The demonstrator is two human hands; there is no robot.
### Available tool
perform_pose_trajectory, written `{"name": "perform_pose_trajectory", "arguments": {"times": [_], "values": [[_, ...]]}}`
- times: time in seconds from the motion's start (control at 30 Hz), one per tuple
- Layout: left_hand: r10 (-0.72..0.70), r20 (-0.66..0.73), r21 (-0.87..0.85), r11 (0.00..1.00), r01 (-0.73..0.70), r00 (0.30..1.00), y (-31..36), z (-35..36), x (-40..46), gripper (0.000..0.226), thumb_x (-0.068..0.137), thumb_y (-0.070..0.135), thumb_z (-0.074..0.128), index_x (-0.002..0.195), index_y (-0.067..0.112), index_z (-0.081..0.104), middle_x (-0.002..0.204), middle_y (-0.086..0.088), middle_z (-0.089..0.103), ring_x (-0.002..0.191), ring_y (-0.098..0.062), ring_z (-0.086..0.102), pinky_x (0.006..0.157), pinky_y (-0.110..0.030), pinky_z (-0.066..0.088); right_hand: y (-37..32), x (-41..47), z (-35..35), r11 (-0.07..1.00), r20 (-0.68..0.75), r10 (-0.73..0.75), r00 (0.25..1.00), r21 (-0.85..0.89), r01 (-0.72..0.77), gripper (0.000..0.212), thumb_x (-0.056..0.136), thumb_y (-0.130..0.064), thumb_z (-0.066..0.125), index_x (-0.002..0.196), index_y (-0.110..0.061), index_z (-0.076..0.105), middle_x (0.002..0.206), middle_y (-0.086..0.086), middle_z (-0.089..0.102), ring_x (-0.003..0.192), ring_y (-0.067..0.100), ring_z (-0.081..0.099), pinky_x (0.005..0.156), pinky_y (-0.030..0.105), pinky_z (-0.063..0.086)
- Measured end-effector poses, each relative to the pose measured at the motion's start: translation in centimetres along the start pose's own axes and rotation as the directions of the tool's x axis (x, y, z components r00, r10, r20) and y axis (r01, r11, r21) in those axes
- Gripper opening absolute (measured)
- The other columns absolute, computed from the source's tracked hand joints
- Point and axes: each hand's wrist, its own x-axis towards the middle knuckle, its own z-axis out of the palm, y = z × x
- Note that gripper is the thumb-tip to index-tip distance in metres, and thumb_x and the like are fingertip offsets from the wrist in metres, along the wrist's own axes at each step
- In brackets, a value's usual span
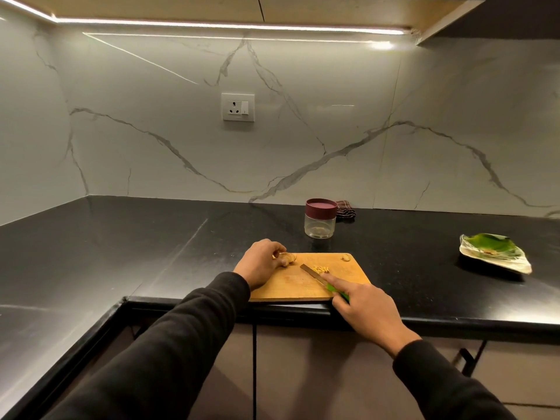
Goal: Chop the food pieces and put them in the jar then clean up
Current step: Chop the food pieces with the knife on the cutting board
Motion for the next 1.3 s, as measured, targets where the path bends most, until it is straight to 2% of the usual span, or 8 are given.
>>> {"name": "perform_pose_trajectory", "arguments": {"times": [0.17,0.5,0.6,0.73,0.87,1.0,1.17,1.3], "values": [[0.000,-0.055,-0.032,0.999,-0.002,0.998,0.05,0.04,-0.05,0.025,0.093,0.025,0.069,0.117,0.025,0.064,0.103,0.006,0.060,0.090,-0.009,0.057,0.085,-0.026,0.053,0.01,-0.01,0.00,1.000,-0.003,0.003,1.000,0.005,-0.003,0.046,0.105,-0.044,0.040,0.148,-0.057,0.029,0.074,-0.012,0.057,0.062,0.006,0.054,0.049,0.014,0.032],[-0.040,-0.046,-0.122,0.992,0.034,0.998,-0.11,-0.21,0.08,0.016,0.092,0.018,0.069,0.106,0.025,0.064,0.096,0.007,0.064,0.089,-0.008,0.061,0.086,-0.031,0.056,-0.01,-0.05,0.06,1.000,-0.007,0.000,1.000,-0.006,0.000,0.045,0.106,-0.044,0.039,0.148,-0.056,0.030,0.072,-0.010,0.057,0.059,0.007,0.053,0.048,0.015,0.033],[-0.042,-0.051,-0.157,0.987,0.034,0.998,0.14,-0.08,0.07,0.009,0.096,0.025,0.064,0.105,0.026,0.066,0.100,0.007,0.065,0.092,-0.007,0.061,0.087,-0.028,0.055,-0.02,0.00,0.06,1.000,-0.005,0.001,1.000,-0.002,-0.001,0.045,0.106,-0.044,0.038,0.148,-0.056,0.030,0.074,-0.010,0.058,0.061,0.007,0.054,0.049,0.015,0.033],[-0.029,-0.023,-0.124,0.992,0.026,0.999,0.56,0.11,0.05,0.020,0.089,0.035,0.073,0.107,0.028,0.065,0.102,0.009,0.062,0.092,-0.009,0.059,0.084,-0.026,0.055,-0.12,0.00,0.01,1.000,-0.005,0.004,1.000,-0.006,-0.004,0.046,0.106,-0.044,0.039,0.149,-0.056,0.029,0.073,-0.012,0.057,0.060,0.006,0.053,0.049,0.014,0.033],[-0.020,-0.022,-0.136,0.991,0.017,1.000,0.72,0.11,0.19,0.017,0.090,0.027,0.072,0.107,0.028,0.067,0.106,0.008,0.064,0.095,-0.007,0.059,0.088,-0.026,0.055,-0.13,-0.07,-0.03,1.000,-0.005,0.004,1.000,0.008,-0.004,0.045,0.106,-0.043,0.039,0.148,-0.056,0.030,0.072,-0.011,0.056,0.060,0.006,0.053,0.049,0.014,0.033],[-0.025,-0.025,-0.130,0.991,0.021,0.999,0.55,-0.06,0.18,0.015,0.094,0.021,0.068,0.108,0.026,0.068,0.106,0.008,0.064,0.094,-0.006,0.058,0.085,-0.022,0.052,0.02,-0.06,0.03,1.000,-0.005,0.004,1.000,0.004,-0.004,0.046,0.106,-0.044,0.039,0.149,-0.056,0.029,0.074,-0.011,0.058,0.061,0.007,0.054,0.050,0.014,0.034],[-0.031,-0.070,-0.091,0.996,0.025,0.997,0.35,0.22,0.08,0.018,0.098,0.013,0.059,0.109,0.023,0.068,0.109,0.005,0.065,0.096,-0.007,0.059,0.090,-0.025,0.053,-0.10,-0.06,0.07,1.000,-0.011,0.003,1.000,0.003,-0.003,0.046,0.106,-0.044,0.039,0.149,-0.056,0.030,0.074,-0.012,0.057,0.060,0.005,0.053,0.050,0.014,0.033],[-0.034,-0.121,-0.087,0.996,0.024,0.992,0.22,0.24,-0.25,0.020,0.097,0.009,0.061,0.109,0.022,0.070,0.108,0.005,0.066,0.097,-0.008,0.060,0.091,-0.027,0.054,0.00,0.01,0.18,1.000,-0.017,0.006,1.000,-0.014,-0.006,0.046,0.105,-0.045,0.038,0.149,-0.057,0.029,0.074,-0.013,0.056,0.060,0.006,0.053,0.050,0.014,0.033]]}}
